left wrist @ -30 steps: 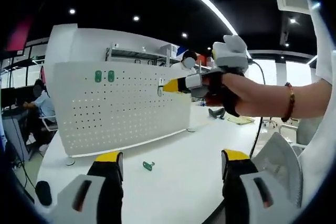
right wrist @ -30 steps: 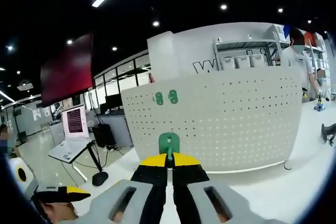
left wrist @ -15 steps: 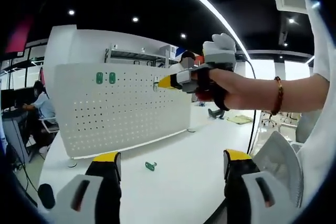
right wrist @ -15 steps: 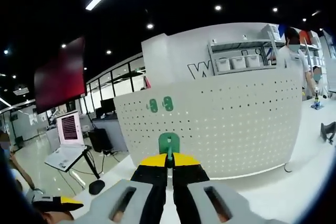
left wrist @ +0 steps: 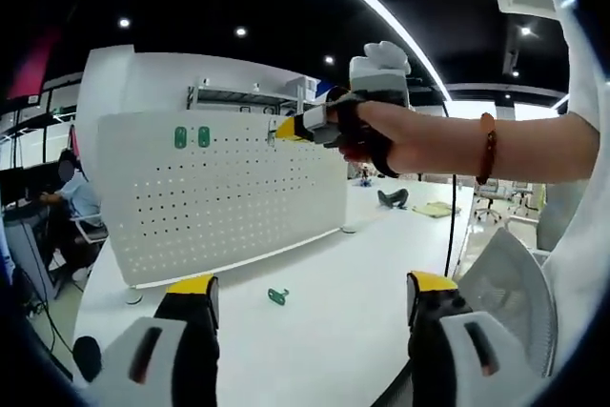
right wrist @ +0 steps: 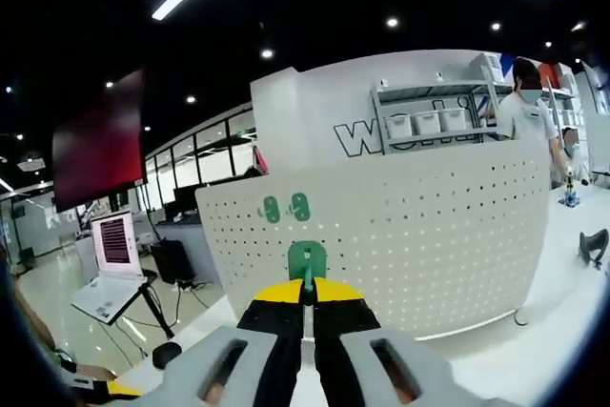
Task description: Insert the hook assembly into the mounting plate slot until the hook locks in place.
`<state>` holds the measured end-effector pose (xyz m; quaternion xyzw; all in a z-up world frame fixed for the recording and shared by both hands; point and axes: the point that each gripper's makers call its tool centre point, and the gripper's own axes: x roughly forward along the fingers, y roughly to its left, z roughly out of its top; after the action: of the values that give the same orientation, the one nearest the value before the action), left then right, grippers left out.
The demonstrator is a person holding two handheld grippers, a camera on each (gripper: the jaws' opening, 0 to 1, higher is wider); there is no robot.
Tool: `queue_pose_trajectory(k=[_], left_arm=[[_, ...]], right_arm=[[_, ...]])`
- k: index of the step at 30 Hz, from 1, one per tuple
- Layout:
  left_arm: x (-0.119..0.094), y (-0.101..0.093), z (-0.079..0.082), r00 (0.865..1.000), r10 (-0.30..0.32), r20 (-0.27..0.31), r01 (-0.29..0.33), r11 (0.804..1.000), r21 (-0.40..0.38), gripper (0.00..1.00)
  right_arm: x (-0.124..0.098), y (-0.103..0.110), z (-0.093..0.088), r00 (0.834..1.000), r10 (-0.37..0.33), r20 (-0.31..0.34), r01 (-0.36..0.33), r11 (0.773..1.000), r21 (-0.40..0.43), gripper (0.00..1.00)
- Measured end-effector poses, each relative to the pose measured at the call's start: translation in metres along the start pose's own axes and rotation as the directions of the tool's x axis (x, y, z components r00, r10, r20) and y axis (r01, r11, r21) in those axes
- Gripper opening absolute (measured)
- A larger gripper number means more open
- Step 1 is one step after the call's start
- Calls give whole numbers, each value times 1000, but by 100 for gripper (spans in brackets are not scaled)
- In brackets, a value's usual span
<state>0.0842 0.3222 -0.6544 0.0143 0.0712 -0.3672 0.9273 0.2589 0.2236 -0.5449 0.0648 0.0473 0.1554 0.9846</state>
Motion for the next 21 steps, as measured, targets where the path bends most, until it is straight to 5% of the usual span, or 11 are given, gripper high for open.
queue_pose_trajectory(k=[21], left_arm=[[4, 3, -9, 999, -24, -26, 24, 1000, 7, 85]], right_arm=[[27, -5, 7, 998, -67, 13, 67, 998, 0, 1]])
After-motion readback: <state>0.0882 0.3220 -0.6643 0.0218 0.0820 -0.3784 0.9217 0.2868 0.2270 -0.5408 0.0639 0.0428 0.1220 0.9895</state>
